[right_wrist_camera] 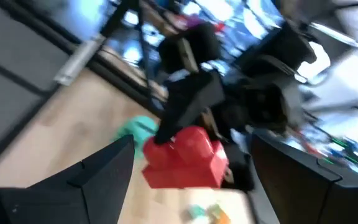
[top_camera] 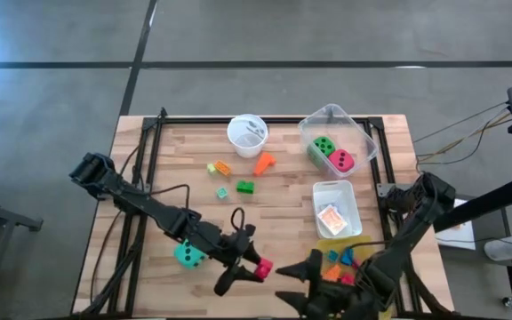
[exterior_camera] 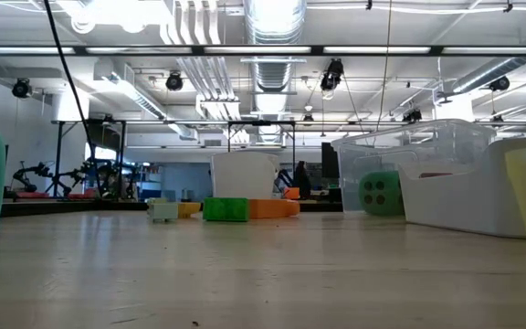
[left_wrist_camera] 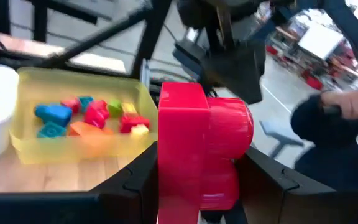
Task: Pick & Place Toys
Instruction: Put the red game piece into the yellow bin
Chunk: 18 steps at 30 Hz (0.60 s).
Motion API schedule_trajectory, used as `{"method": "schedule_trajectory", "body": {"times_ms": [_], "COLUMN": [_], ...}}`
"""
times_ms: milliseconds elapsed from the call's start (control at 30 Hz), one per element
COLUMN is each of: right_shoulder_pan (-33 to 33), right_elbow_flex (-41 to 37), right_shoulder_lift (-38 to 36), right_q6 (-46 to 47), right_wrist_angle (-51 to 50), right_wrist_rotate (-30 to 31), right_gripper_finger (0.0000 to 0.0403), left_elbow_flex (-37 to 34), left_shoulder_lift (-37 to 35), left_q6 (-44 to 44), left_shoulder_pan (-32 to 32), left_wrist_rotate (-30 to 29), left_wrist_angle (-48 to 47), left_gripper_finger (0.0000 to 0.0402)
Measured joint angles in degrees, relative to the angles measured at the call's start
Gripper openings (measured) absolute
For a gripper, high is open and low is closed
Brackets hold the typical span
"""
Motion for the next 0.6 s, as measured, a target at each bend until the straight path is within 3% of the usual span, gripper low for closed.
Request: {"method": "schedule_trajectory", "body": {"times_ms": [67,267,467,600], "right_shoulder_pan": [-1.0,-3.9,-6.1,-6.8], "right_elbow_flex": [0.2,2.3,7.1,9.9], "right_shoulder_lift": [0.0,0.0,0.0,0.0], "right_q6": [-0.3,1.0,8.2,10.4], "right_wrist_angle": [-0.2,-5.0,-18.1,-23.6], "right_wrist_rotate": [-3.5,-6.4,-15.5,-17.5], "right_gripper_finger": [0.0315,0.0315,0.0315,0.0315], "left_elbow_flex": [-0.3,-0.2,-0.2,-0.2], "left_shoulder_lift": [-0.2,0.0,0.0,0.0], "left_q6": [0.5,1.0,1.1,1.1], "left_shoulder_pan": [0.0,0.0,0.0,0.1], "left_wrist_rotate": [1.0,1.7,1.7,1.8], "left_wrist_angle": [-0.1,-1.8,-1.8,-1.6], "left_gripper_finger": [0.0163,0.0163,0.0163,0.0163]}}
